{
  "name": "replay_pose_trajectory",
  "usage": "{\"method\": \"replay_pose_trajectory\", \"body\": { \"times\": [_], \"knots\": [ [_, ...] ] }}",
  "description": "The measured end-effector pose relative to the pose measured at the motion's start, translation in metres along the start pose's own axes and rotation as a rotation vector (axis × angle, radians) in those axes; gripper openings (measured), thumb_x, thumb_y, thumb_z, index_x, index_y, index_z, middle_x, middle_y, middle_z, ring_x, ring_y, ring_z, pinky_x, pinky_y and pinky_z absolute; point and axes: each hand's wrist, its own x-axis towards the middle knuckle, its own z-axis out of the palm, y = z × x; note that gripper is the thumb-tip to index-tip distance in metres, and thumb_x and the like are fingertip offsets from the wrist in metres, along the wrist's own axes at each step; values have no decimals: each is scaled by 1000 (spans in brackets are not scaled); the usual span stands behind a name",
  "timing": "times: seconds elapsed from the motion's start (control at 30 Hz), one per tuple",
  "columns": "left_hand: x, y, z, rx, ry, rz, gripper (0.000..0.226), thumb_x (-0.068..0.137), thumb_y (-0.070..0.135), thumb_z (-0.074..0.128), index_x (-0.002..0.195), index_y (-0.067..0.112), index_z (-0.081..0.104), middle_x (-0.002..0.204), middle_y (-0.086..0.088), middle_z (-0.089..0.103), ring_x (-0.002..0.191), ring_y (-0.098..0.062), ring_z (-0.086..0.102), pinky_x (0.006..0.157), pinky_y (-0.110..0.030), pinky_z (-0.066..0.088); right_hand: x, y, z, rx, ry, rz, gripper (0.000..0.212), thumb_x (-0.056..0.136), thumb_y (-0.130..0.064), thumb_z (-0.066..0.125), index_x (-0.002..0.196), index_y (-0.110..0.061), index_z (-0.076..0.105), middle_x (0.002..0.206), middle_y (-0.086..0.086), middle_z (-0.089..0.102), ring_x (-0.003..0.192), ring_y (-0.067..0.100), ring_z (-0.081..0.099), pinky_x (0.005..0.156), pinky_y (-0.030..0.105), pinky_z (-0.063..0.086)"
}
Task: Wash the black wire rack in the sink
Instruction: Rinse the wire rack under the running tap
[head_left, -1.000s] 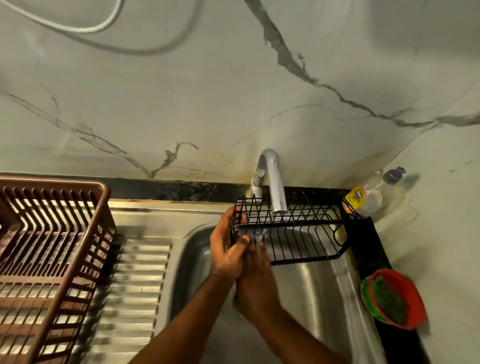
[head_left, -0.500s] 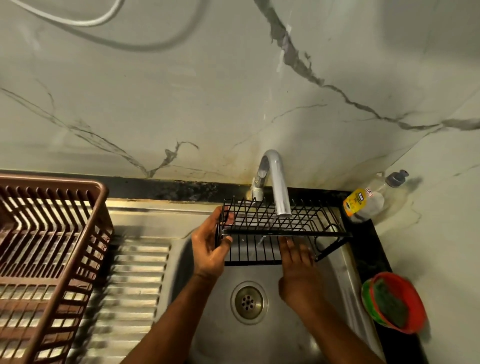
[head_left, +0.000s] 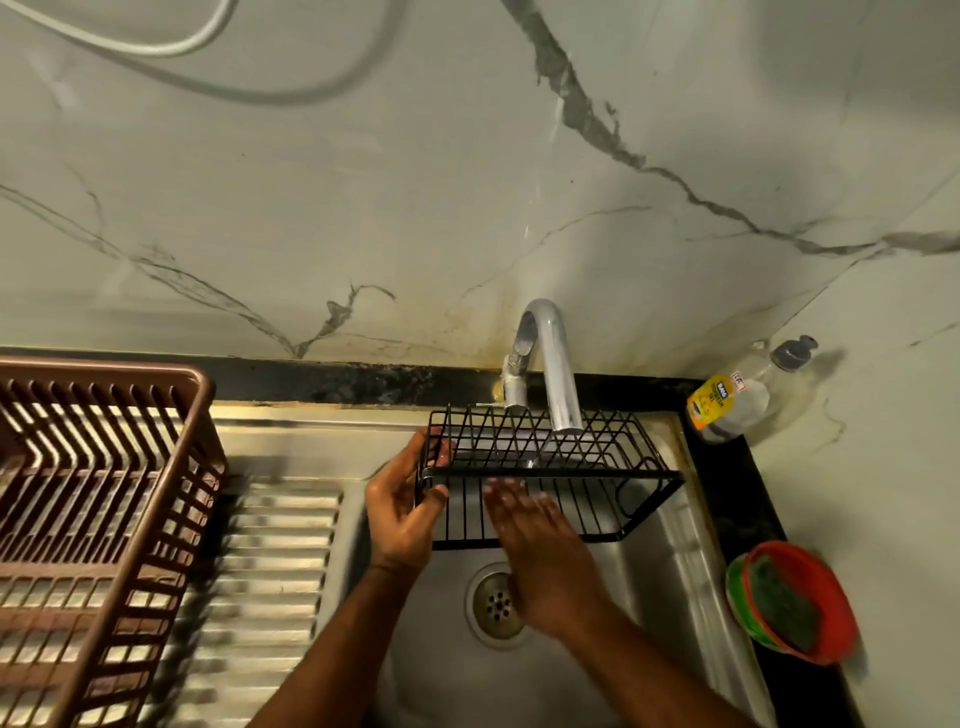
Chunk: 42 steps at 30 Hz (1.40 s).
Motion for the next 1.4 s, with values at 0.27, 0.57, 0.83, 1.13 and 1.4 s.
{"method": "replay_pose_trajectory", "body": {
  "times": [0.27, 0.57, 0.83, 1.13, 1.4],
  "knots": [
    [3, 22, -5, 113, -152, -9, 61, 80, 22, 65, 140, 21, 54, 134, 3, 68, 129, -17, 62, 106, -29, 50, -29, 32, 2, -32, -48, 137, 97, 95, -20, 50, 156, -29, -25, 160, -10, -31, 152, 16, -23, 122, 39, -13],
    [24, 56, -16, 290, -142, -183, 53, 91, 11, 73, 142, 17, 58, 123, 9, 72, 110, 1, 67, 103, -24, 51, -57, 35, 6, -217, 142, 29, 82, 38, -21, 93, 117, -8, 74, 122, 14, 72, 121, 35, 64, 118, 51, 16],
    [39, 99, -3, 730, -443, -148, 83, 77, 27, 82, 151, 21, 47, 147, 1, 57, 125, -14, 60, 101, -28, 54, -67, 66, -26, 233, 508, 292, 71, 83, -44, 77, 142, -14, 50, 145, 10, 48, 124, 26, 54, 96, 41, 52],
    [45, 106, 11, 879, -667, 43, 98, 72, 88, 60, 153, 38, 39, 151, 5, 47, 139, -18, 46, 113, -48, 43, -21, 49, -19, 501, 151, 505, 33, 108, -26, 41, 134, -18, 61, 87, 1, 66, 63, 1, 52, 51, 9, 37],
    [-15, 47, 2, 122, -345, -162, 108, 69, 72, 75, 158, 51, 16, 163, 12, 34, 146, -11, 39, 109, -35, 43, -12, 56, 10, 796, 228, 599, 31, 104, -39, 49, 96, -17, 69, 74, 2, 72, 67, 13, 70, 67, 34, 60]
  ]
}}
